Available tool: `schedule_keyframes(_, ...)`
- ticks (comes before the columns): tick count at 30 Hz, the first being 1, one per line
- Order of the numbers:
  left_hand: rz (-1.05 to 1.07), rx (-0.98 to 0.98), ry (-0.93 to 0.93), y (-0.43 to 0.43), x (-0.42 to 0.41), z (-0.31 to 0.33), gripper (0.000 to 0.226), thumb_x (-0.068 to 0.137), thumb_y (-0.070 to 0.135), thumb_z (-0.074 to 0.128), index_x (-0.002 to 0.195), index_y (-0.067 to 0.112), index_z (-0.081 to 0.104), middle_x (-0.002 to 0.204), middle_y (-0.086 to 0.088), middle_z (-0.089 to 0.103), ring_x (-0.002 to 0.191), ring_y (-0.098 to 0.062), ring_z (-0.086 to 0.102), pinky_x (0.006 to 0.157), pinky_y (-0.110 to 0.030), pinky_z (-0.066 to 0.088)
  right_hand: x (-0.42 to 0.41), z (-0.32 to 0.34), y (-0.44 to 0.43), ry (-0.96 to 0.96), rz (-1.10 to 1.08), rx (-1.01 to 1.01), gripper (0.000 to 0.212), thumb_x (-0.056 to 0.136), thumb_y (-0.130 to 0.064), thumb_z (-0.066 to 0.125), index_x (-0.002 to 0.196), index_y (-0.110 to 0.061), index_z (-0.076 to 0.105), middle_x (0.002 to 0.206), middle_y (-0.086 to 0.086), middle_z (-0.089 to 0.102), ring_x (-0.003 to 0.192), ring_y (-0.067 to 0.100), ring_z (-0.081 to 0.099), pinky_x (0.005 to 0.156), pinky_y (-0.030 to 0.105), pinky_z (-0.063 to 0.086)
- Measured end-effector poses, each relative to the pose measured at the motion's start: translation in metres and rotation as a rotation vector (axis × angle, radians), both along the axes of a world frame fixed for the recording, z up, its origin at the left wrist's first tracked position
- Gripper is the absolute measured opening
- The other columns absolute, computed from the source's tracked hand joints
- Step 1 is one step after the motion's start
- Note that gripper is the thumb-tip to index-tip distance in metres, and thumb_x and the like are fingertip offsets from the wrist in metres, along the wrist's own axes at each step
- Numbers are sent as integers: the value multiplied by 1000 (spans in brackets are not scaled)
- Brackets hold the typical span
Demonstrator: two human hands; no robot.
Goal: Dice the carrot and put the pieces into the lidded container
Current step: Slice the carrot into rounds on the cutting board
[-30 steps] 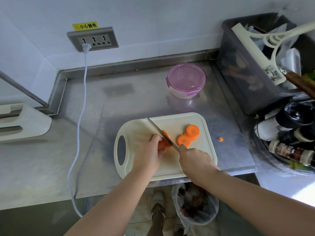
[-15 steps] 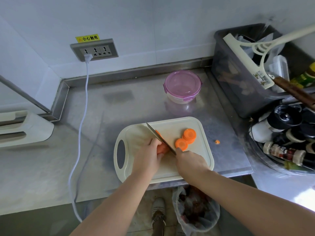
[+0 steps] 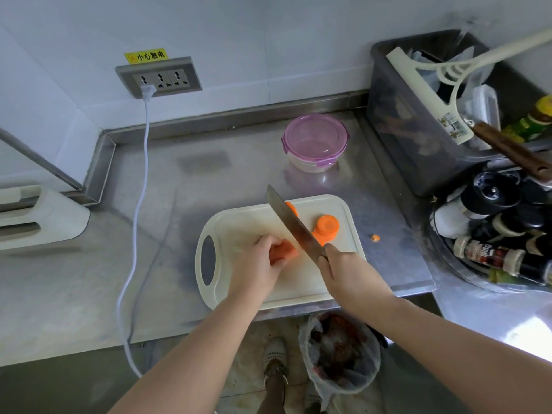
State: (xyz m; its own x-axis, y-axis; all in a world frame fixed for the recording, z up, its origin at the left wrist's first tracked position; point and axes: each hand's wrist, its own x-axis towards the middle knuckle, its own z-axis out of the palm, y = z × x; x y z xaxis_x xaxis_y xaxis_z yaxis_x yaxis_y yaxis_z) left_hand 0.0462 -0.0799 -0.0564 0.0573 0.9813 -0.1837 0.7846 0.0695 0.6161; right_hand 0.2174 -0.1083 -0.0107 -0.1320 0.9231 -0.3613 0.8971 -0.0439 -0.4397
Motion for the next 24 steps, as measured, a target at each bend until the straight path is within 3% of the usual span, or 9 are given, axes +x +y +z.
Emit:
schedule_keyframes(3, 19, 16, -15, -1, 1, -1, 27, 85, 19, 68, 112, 18, 63, 113, 2, 65, 103, -15, 61, 87, -20, 42, 0, 2, -5, -133, 87, 12, 11, 103, -23, 30, 101, -16, 38, 69, 2, 49, 49, 16, 38, 42, 28, 26)
schedule_keyframes(13, 39, 40, -39, -1, 2, -3, 21, 82, 20, 71, 101, 17, 64, 104, 1, 67, 95, -17, 63, 84, -27, 47, -4, 3, -6, -218, 160, -6, 16, 102, -16, 31, 114, -15, 41, 75, 1, 52, 49, 15, 39, 43, 26, 30)
schedule_keyframes(24, 35, 35, -21, 1, 3, -3, 18, 84, 24, 70, 99, 17, 63, 101, 2, 68, 91, -17, 63, 79, -26, 45, -9, -2, 1, -314, 252, -63, 33, 93, -2, 42, 125, -9, 36, 67, -3, 37, 52, 13, 36, 43, 25, 27)
